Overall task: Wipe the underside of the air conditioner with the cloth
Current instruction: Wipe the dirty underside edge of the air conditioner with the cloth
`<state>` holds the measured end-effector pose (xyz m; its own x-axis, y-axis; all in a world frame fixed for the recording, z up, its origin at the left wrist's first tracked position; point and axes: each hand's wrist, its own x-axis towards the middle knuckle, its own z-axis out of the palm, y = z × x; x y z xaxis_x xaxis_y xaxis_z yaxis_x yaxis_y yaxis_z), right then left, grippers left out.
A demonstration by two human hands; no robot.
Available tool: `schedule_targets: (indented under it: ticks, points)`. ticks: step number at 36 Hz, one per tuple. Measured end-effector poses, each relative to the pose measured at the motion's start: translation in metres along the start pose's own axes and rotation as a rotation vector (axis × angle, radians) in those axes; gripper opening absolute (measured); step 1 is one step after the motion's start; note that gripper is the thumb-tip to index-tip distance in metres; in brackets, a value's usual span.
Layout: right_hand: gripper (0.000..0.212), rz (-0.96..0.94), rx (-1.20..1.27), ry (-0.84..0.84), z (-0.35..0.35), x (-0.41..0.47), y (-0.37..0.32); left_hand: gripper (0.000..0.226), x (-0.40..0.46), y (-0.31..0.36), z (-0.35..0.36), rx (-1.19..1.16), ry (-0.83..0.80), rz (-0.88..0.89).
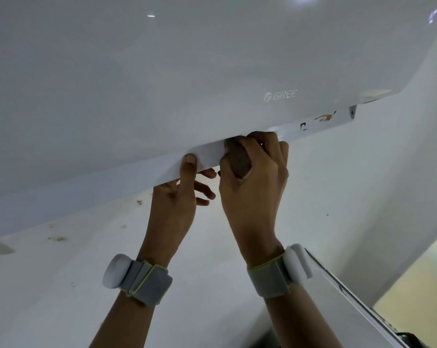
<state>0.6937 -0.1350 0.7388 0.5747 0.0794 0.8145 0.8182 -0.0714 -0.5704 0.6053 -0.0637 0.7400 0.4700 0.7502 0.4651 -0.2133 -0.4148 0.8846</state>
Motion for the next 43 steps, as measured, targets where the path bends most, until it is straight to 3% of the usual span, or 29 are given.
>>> schedule_targets:
  ticks: [3,6,10,14,16,21,25,27,33,36,38,43]
  points:
    - [0.021,-0.111,0.031,-0.075,-0.007,-0.013,-0.002,0.048,-0.003,0.002,0.000,-0.007,0.009,0.021]
    - [0.017,-0.070,0.003,-0.061,-0.011,-0.003,0.009,0.025,-0.002,-0.002,-0.001,-0.004,0.014,0.032]
    - [0.019,0.019,-0.018,0.001,-0.001,0.004,0.004,0.021,-0.004,-0.003,-0.001,0.002,0.027,0.014]
    - [0.022,-0.119,0.021,-0.089,-0.006,-0.012,-0.001,0.037,-0.006,0.000,0.001,-0.018,0.030,0.037]
    - [0.022,-0.145,-0.011,-0.103,-0.012,-0.011,0.008,0.028,-0.004,-0.003,0.001,-0.017,0.029,0.044]
    - [0.016,-0.008,-0.013,0.005,-0.003,0.001,0.010,0.021,-0.003,-0.005,0.000,0.007,0.026,0.050]
    - [0.022,-0.156,0.024,-0.089,-0.008,-0.012,0.003,0.038,-0.004,-0.002,0.001,-0.010,0.023,0.039]
    - [0.020,-0.177,0.005,-0.122,-0.015,-0.011,0.012,0.029,-0.003,-0.004,0.000,-0.007,0.020,0.040]
    - [0.018,-0.043,-0.014,0.015,-0.002,0.003,0.014,0.026,-0.002,-0.007,0.000,0.002,0.021,0.027]
    - [0.022,-0.149,0.039,-0.079,-0.004,-0.009,0.002,0.039,-0.004,-0.004,0.000,-0.023,0.026,0.043]
    - [0.021,-0.198,0.038,-0.131,-0.011,-0.014,0.008,0.030,-0.005,-0.005,0.000,-0.032,0.035,0.037]
    - [0.014,-0.001,0.005,-0.043,-0.017,0.005,0.035,0.025,0.002,-0.011,0.001,-0.005,0.048,-0.039]
